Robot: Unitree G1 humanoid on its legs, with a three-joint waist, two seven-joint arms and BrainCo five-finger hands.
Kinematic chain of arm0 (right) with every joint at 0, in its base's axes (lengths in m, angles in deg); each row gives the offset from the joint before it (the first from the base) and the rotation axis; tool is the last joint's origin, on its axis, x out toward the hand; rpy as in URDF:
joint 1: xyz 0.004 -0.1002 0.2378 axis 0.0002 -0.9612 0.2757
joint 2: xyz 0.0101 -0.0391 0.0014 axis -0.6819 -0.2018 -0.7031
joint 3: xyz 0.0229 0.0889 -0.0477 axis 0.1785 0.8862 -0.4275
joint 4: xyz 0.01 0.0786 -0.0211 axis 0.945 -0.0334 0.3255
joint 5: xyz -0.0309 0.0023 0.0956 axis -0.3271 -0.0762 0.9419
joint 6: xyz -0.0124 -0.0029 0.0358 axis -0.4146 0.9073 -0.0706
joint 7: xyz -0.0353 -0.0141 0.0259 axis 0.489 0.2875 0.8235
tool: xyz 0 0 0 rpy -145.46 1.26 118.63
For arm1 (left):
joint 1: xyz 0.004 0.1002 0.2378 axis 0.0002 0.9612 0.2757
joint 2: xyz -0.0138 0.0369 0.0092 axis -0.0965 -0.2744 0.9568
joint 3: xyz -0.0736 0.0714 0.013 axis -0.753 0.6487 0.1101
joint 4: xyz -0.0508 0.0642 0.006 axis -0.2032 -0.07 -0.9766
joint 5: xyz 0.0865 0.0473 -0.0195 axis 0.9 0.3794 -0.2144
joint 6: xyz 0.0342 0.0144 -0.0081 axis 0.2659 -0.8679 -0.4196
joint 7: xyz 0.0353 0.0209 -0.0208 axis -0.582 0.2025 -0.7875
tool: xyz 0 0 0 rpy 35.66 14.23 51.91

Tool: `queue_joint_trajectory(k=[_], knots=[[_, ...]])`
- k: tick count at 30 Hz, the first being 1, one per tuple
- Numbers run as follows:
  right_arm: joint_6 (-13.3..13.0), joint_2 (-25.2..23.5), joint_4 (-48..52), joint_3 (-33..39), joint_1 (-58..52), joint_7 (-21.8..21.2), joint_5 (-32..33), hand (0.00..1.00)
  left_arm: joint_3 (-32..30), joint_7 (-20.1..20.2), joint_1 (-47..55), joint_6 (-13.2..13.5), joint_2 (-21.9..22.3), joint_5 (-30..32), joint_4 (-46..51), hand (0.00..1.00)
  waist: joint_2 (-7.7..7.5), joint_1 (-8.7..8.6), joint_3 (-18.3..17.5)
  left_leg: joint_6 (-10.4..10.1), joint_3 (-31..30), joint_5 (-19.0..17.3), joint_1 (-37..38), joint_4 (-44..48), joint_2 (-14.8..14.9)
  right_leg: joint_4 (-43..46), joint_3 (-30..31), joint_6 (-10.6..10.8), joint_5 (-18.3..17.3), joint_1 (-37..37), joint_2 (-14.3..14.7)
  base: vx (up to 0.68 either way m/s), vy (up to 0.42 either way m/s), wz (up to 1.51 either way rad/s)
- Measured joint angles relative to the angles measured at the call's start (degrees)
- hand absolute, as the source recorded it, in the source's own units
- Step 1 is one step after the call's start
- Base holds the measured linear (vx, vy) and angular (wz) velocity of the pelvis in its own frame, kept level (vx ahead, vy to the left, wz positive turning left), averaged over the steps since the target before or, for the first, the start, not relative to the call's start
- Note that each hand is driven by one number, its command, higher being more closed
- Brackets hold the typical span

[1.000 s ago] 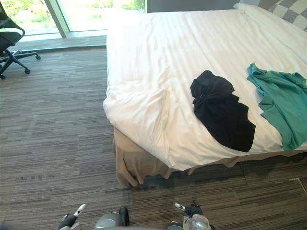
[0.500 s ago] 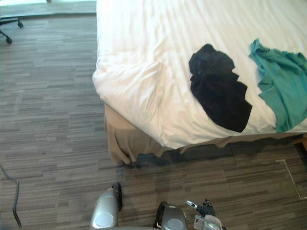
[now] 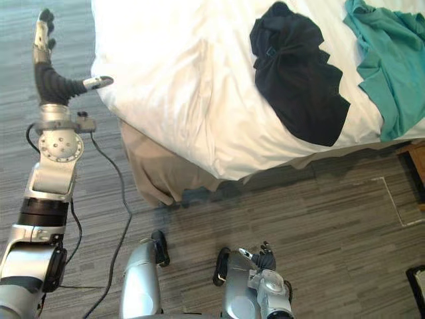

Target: Tidy the bed and pick cloth on bed and put in laundry

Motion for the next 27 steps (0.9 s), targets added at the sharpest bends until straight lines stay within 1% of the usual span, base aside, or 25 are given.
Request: queue_joint_trajectory(k=[3, 4, 5, 7, 8, 10, 13, 15, 16, 17, 18, 20, 23, 27], knots=[[0.0, 0.2, 0.7, 0.1, 0.7, 0.1, 0.0, 0.0, 6.9, 0.7, -8.3, -0.9, -1.3, 4.0, -1.2, 0.0, 0.33, -0.57, 0.6, 0.2, 0.6, 0.4, -0.9, -0.8, 0.4, -1.9, 0.3, -0.1, 1.8, -1.0, 0.7, -0.02, 0.022, -0.18], [0.0, 0.2, 0.7, 0.4, 1.3, 0.1, 0.0, 0.0, 9.9, 1.5, -13.1, -1.0, -1.8, 7.4, -4.0, 0.0, 0.48, -0.65, 1.2, 0.5, 0.9, 0.8, -1.4, -1.3, 0.5, -2.9, 0.6, 0.1, 3.0, -1.5, 1.0, 0.0, 0.056, -0.23], [-0.1, 0.1, 0.7, 0.9, 1.7, 0.2, 0.0, 0.0, 11.9, 2.9, -16.8, -2.0, -1.8, 11.9, -7.0, 0.0, 0.53, -0.96, 1.4, 0.8, 1.4, 1.0, -2.0, -1.6, 0.5, -3.7, 1.1, 0.2, 3.9, -2.4, 1.2, 0.01, 0.083, -0.27], [-0.1, 0.2, 1.3, 1.0, 2.0, 0.2, 0.1, 0.0, 13.7, 4.0, -20.1, -3.0, -1.8, 15.1, -11.0, 0.0, 0.49, -1.29, 2.3, 1.2, 2.4, 1.3, -2.0, -2.1, 0.4, -4.4, 1.8, 0.6, 4.9, -2.9, 1.2, 0.02, 0.078, -0.18], [-0.2, 0.1, 1.4, 1.3, 2.1, 0.2, 0.1, 0.0, 15.1, 4.8, -22.0, -3.8, -1.9, 17.1, -14.0, 0.0, 0.5, -1.96, 2.9, 1.4, 2.6, 1.4, -2.1, -2.3, 0.0, -5.0, 1.9, 0.8, 5.2, -3.0, 1.0, 0.02, 0.062, -0.09], [-0.6, 0.1, 1.4, 1.6, 2.3, 0.3, 0.4, 0.0, 17.1, 5.7, -24.5, -4.4, -2.2, 18.4, -17.6, 0.0, 0.53, -2.29, 3.8, 1.5, 2.7, 1.5, -2.2, -2.6, 0.0, -5.9, 2.0, 0.8, 6.1, -3.1, 1.2, 0.02, 0.049, -0.07], [-1.0, 0.4, 1.4, 1.7, 3.5, 0.6, 1.6, 0.0, 19.9, 7.7, -29.1, -4.6, -2.5, 19.6, -24.3, 0.0, 0.42, -2.36, 4.6, 1.8, 3.4, 2.3, -2.7, -4.3, -0.1, -8.2, 2.3, 1.0, 7.8, -3.7, 1.5, 0.02, 0.033, -0.11], [-1.2, 0.6, 1.4, 1.7, 5.1, 0.6, 2.5, 0.0, 20.3, 9.7, -32.1, -4.7, -2.7, 19.9, -29.8, 0.0, 0.41, -2.54, 4.6, 2.1, 4.0, 3.0, -3.6, -5.2, -0.3, -9.4, 2.6, 1.1, 8.8, -4.8, 1.7, 0.02, 0.032, -0.12], [-1.2, 0.8, 1.4, 1.8, 6.5, 0.5, 3.0, 0.0, 20.3, 11.7, -33.9, -5.0, -2.8, 20.0, -33.1, 0.0, 0.47, -2.74, 5.4, 2.2, 4.1, 3.1, -3.8, -5.3, -0.2, -10.0, 2.8, 1.0, 9.4, -5.0, 1.8, 0.01, 0.034, -0.09], [-1.3, 0.9, 1.4, 1.8, 7.7, 0.3, 3.6, 0.0, 20.3, 13.6, -35.1, -5.1, -2.8, 19.9, -35.6, 1.0, 0.46, -2.9, 6.0, 2.3, 4.2, 3.2, -3.8, -5.4, -0.3, -10.4, 2.9, 1.1, 9.7, -5.0, 1.8, 0.01, 0.042, -0.08], [-1.2, 1.1, 1.5, 1.8, 8.6, -0.1, 4.8, 0.0, 20.3, 15.3, -35.8, -5.3, -2.8, 19.9, -37.1, 1.0, 0.5, -3.18, 6.5, 2.4, 4.2, 3.2, -4.0, -5.7, -0.4, -11.0, 2.9, 1.2, 10.1, -5.0, 1.9, 0.0, 0.036, -0.04], [-1.2, 1.2, 1.5, 1.9, 9.6, -0.4, 6.1, 0.0, 20.2, 17.4, -36.9, -5.6, -2.8, 19.8, -38.8, 1.0, 0.48, -3.36, 6.6, 2.5, 4.1, 3.8, -5.0, -6.5, -0.6, -12.2, 2.8, 1.3, 11.0, -5.8, 1.9, 0.0, 0.0, 0.0], [-0.8, 1.4, 1.4, 2.0, 11.1, -0.9, 7.6, 0.0, 19.6, 19.4, -38.0, -5.6, -2.8, 19.2, -39.0, 1.0, 0.55, -3.37, 6.8, 2.8, 4.1, 4.2, -6.6, -6.8, -0.9, -13.1, 2.8, 1.6, 11.8, -7.1, 1.9, 0.01, 0.011, 0.0], [-0.2, 1.4, 1.3, 2.0, 12.6, -1.2, 7.6, 0.0, 19.5, 22.1, -38.8, -4.6, -2.8, 18.0, -39.3, 1.0, 0.55, -3.3, 6.8, 2.9, 4.0, 4.2, -6.7, -6.8, -1.0, -13.6, 2.9, 1.7, 12.6, -7.0, 1.9, 0.02, 0.026, 0.0]])
